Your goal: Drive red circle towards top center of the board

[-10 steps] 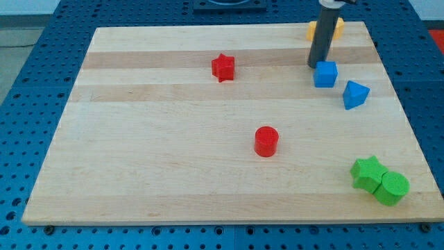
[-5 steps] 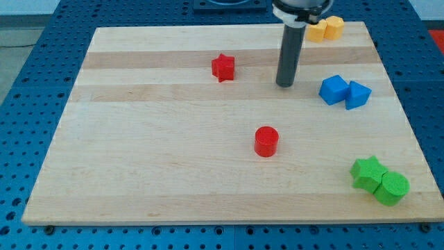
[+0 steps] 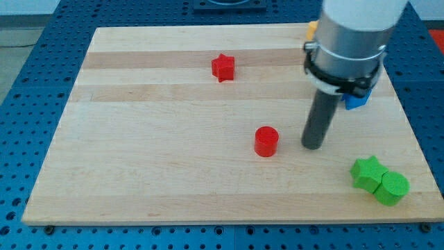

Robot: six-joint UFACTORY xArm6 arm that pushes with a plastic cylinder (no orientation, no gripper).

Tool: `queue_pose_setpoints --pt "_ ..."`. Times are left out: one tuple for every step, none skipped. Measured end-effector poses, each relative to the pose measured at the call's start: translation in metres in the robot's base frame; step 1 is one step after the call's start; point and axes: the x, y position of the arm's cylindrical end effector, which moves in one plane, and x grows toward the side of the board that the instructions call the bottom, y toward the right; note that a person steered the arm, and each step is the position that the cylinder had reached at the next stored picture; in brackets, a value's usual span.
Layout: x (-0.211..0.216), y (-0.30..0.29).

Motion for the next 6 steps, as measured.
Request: queue_pose_setpoints --pt "0.007 -0.028" --pt "0.020 -0.043" --pt "0.023 -0.055" --pt "0.023 -0.069" --pt "0.005 -0.091" --pt "-0.029 -0.104"
